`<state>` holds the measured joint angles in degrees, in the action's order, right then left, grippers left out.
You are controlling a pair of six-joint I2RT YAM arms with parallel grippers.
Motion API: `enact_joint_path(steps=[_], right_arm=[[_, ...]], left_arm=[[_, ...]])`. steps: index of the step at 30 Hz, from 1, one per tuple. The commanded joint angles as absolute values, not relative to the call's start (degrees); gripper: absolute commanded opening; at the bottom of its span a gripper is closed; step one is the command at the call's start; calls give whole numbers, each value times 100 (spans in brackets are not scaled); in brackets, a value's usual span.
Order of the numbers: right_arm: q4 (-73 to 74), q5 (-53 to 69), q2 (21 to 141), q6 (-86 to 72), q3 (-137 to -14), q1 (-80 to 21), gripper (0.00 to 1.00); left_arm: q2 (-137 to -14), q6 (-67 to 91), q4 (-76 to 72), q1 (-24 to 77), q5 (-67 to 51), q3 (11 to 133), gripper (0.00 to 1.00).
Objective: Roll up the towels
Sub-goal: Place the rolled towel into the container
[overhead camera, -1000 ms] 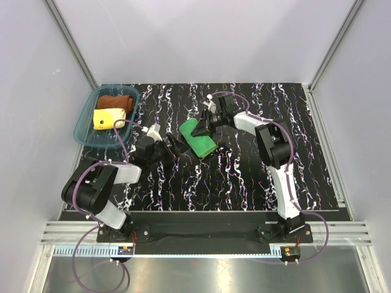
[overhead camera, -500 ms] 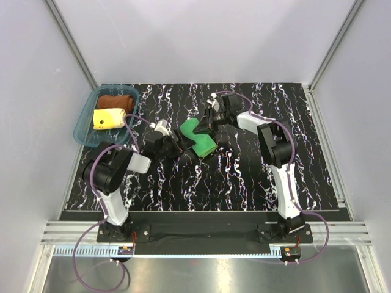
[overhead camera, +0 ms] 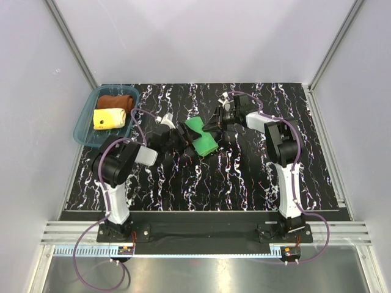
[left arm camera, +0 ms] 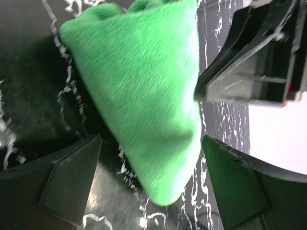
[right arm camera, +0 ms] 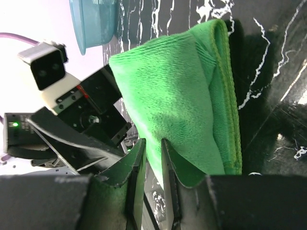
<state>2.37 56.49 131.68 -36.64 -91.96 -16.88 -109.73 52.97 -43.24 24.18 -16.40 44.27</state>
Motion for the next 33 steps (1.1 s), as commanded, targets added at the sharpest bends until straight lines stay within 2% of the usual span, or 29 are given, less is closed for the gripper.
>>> enact_joint_path(steps=[1, 6, 9, 13, 14, 17, 21, 24, 27, 33], right_arm=[[-184, 5695, 12972, -3788, -9079, -1714, 26], [-334, 5757, 13025, -3885, -9053, -1714, 25], [-413, 5827, 13060, -3937, -9009, -1723, 25], [-518, 5845, 12999, -3955, -8869, -1705, 24], [-579, 5853, 12956, -3999, -8816, -1679, 24], [-966, 5976, 12815, -4297, -8692, -1591, 24], [-1142, 5881, 12455, -4429, -8614, -1407, 21], [-1493, 5732, 11560, -4632, -8105, -1275, 22], [-1092, 5485, 10402, -4361, -7744, -1265, 24], [-607, 5397, 9651, -4237, -7375, -1266, 25]], left_arm=[[-11118, 5317, -4465, 2522, -1494, 4816, 92], [-11407, 5361, -4036, 2628, -1459, 5307, 88], [-11557, 5414, -3842, 2663, -1546, 5588, 77], [-11759, 5405, -3595, 2725, -1529, 5818, 57], [-11768, 5414, -3621, 2733, -1529, 5836, 41], [-11786, 5414, -3639, 2733, -1538, 5853, 31], [-11602, 5388, -3647, 2716, -1529, 5757, 27], [-11269, 5309, -3612, 2646, -1555, 5643, 26], [-10778, 5256, -3455, 2409, -1608, 5564, 26], [-9985, 4834, -2471, 1671, -1608, 6089, 25]])
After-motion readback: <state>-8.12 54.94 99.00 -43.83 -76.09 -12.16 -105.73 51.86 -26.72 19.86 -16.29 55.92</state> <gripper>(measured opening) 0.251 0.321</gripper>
